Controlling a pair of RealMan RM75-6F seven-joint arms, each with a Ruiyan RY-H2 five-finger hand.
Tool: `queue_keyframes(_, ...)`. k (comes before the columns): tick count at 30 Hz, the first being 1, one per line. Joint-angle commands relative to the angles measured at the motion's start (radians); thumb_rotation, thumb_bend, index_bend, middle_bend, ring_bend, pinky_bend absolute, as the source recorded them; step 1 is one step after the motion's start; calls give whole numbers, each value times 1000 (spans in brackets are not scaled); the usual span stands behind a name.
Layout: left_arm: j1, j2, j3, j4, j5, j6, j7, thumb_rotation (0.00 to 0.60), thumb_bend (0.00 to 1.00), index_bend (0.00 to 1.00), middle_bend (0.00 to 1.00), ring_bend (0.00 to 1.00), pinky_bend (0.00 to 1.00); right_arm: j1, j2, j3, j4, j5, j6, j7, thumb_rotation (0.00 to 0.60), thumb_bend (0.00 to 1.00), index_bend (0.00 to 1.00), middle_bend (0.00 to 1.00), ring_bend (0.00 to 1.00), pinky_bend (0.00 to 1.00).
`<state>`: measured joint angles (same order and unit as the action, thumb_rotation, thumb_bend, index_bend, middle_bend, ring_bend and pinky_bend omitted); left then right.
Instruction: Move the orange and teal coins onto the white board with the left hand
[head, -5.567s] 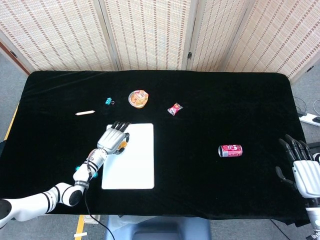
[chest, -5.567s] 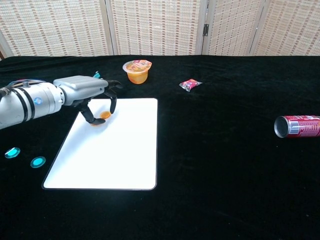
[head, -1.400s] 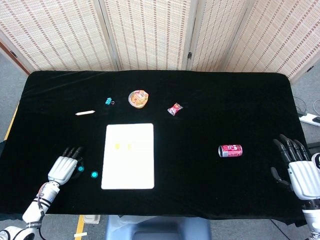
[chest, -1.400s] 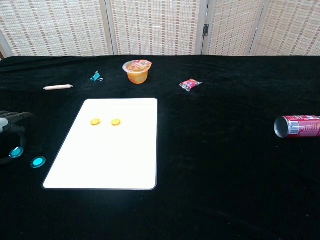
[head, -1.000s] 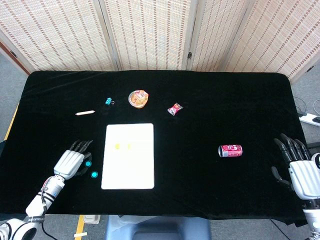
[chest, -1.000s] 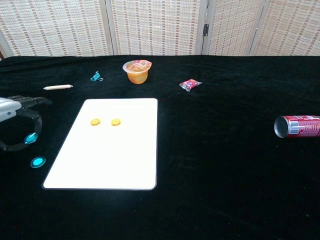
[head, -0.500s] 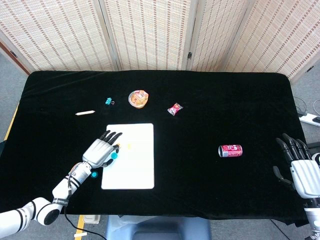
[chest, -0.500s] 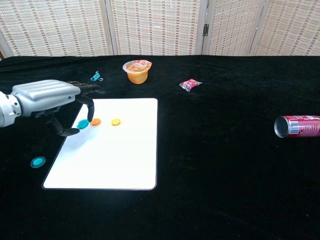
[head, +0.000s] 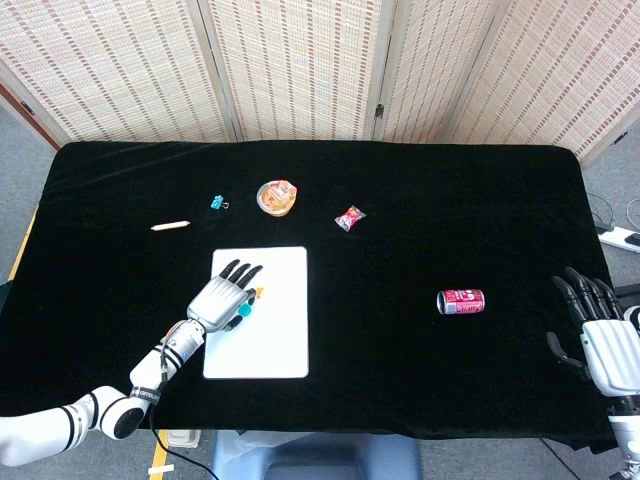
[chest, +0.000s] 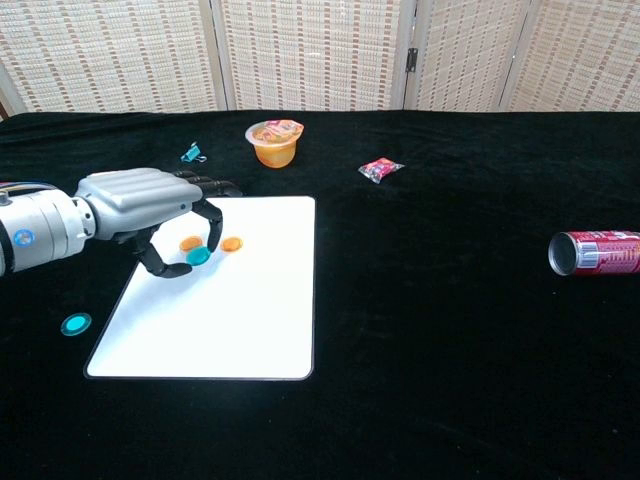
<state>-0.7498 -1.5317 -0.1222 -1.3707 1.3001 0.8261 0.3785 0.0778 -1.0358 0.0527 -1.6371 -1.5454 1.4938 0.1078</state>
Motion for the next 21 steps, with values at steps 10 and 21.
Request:
queue_keyframes(10,11,13,35,-21,-19,22,16,600,405,459,48,0,0,-3,1,-1,2,-3,4,5,600,459,0,10,0,0)
queue_keyframes(21,22,31,63,-56,-23,34,17,600,405,445,48,0,0,-4,0,-2,3,-5,5,5,600,459,0,10,0,0)
